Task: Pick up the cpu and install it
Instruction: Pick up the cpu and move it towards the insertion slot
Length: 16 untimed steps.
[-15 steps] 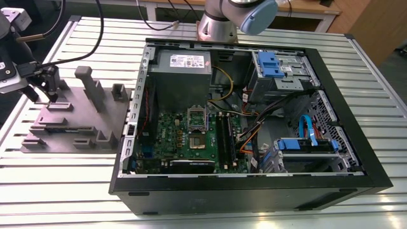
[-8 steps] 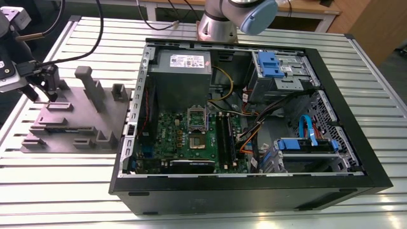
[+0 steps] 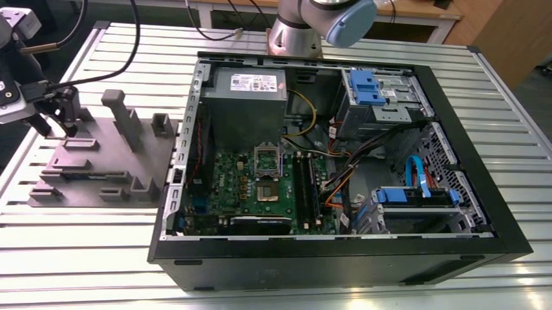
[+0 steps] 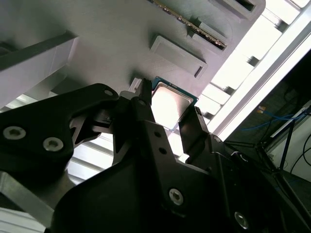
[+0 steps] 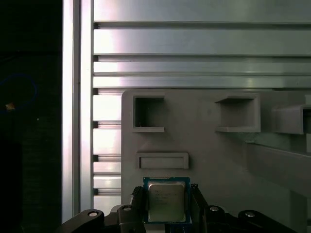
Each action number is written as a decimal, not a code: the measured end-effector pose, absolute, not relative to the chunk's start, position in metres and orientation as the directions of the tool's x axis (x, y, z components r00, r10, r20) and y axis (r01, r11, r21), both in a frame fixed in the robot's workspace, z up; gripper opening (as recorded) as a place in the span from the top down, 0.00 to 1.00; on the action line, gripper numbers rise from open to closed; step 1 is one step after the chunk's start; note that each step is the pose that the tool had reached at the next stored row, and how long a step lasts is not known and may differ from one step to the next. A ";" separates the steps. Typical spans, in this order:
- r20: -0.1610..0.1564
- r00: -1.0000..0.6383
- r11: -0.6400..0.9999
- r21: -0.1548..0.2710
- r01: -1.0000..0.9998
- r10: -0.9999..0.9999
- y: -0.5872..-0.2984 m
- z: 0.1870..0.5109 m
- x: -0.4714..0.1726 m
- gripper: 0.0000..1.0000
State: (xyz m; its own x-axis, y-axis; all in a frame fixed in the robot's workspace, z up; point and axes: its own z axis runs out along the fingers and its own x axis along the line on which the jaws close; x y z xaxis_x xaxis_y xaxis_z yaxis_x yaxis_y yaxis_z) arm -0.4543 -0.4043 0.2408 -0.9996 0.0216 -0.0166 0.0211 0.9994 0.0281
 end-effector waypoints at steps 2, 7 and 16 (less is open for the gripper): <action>-0.017 -1.000 0.999 0.028 0.021 0.022 -0.404 0.241 -0.454 0.53; -0.016 -1.000 0.999 0.028 0.021 0.022 -0.404 0.243 -0.454 0.53; -0.017 -1.000 0.999 0.028 0.021 0.022 -0.404 0.245 -0.454 0.53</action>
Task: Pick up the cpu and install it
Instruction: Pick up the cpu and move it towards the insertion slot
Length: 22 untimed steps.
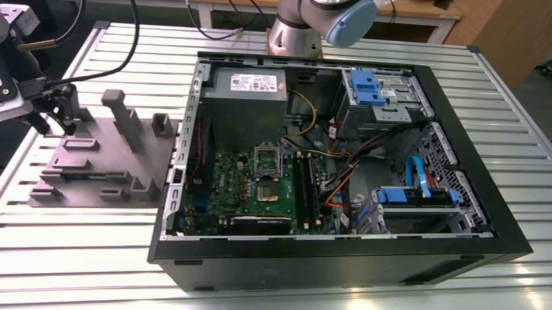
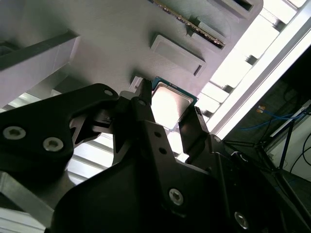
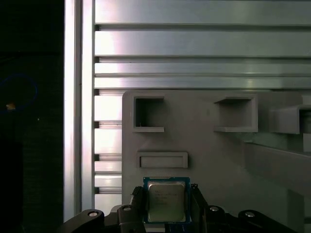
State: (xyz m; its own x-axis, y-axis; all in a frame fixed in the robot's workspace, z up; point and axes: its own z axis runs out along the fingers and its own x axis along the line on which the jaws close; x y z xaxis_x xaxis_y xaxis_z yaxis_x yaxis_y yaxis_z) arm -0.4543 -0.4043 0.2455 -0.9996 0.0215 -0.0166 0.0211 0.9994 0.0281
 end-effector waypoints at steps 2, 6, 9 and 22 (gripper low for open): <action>-0.017 -1.000 0.999 0.028 0.021 0.022 -0.404 0.246 -0.454 0.53; -0.017 -1.000 0.999 0.028 0.021 0.022 -0.404 0.246 -0.454 0.53; -0.017 -1.000 0.999 0.028 0.021 0.022 -0.404 0.247 -0.454 0.53; -0.017 -1.000 0.999 0.028 0.021 0.022 -0.404 0.252 -0.454 0.53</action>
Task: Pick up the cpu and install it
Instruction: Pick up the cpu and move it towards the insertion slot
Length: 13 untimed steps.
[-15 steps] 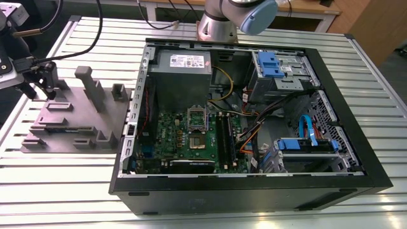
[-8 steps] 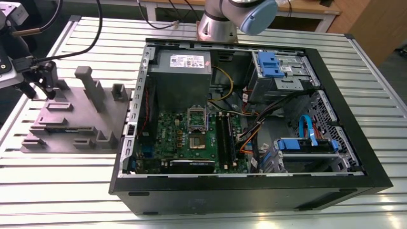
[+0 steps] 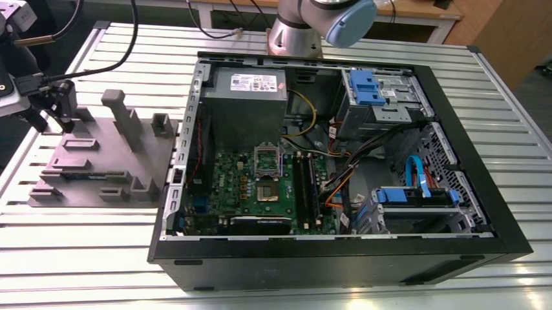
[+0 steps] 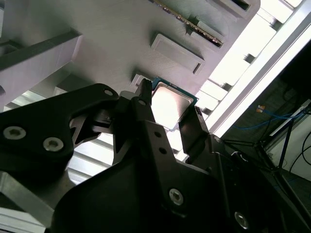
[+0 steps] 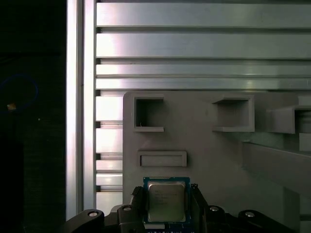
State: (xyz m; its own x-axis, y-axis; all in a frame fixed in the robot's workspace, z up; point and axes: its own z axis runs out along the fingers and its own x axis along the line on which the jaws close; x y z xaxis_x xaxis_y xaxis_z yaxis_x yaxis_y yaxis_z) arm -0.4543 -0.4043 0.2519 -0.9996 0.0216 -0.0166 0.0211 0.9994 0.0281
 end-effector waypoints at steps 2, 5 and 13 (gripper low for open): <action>-0.017 -1.000 0.999 0.028 0.021 0.022 -0.404 0.252 -0.454 0.53; -0.016 -1.000 0.999 0.028 0.021 0.022 -0.404 0.252 -0.454 0.53; -0.017 -1.000 0.999 0.028 0.021 0.022 -0.403 0.256 -0.454 0.53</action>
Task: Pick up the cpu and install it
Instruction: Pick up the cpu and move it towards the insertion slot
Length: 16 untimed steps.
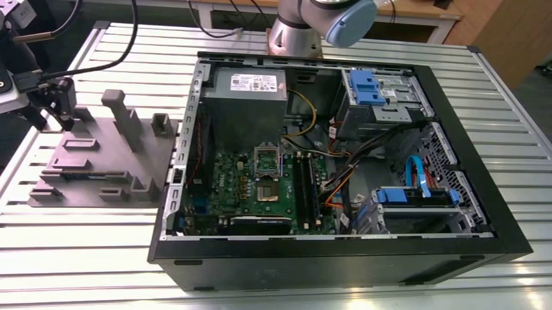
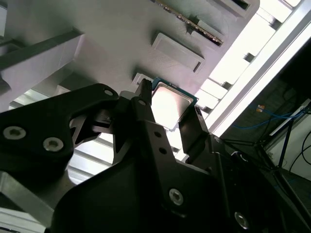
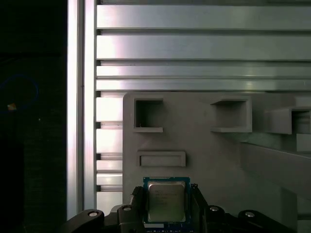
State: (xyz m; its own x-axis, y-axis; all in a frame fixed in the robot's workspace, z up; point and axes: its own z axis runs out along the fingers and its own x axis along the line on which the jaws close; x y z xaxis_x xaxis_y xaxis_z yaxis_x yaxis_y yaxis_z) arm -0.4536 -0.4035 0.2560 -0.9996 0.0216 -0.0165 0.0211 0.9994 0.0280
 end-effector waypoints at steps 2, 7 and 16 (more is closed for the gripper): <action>-0.017 -1.000 0.999 0.028 0.021 0.022 -0.403 0.258 -0.454 0.53; -0.017 -1.000 0.999 0.028 0.021 0.022 -0.403 0.259 -0.454 0.53; -0.017 -1.000 0.999 0.028 0.021 0.022 -0.403 0.261 -0.454 0.53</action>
State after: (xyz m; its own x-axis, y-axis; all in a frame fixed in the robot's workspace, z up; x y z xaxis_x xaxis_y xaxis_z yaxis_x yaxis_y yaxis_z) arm -0.4536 -0.4032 0.2615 -0.9996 0.0215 -0.0166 0.0210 0.9994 0.0279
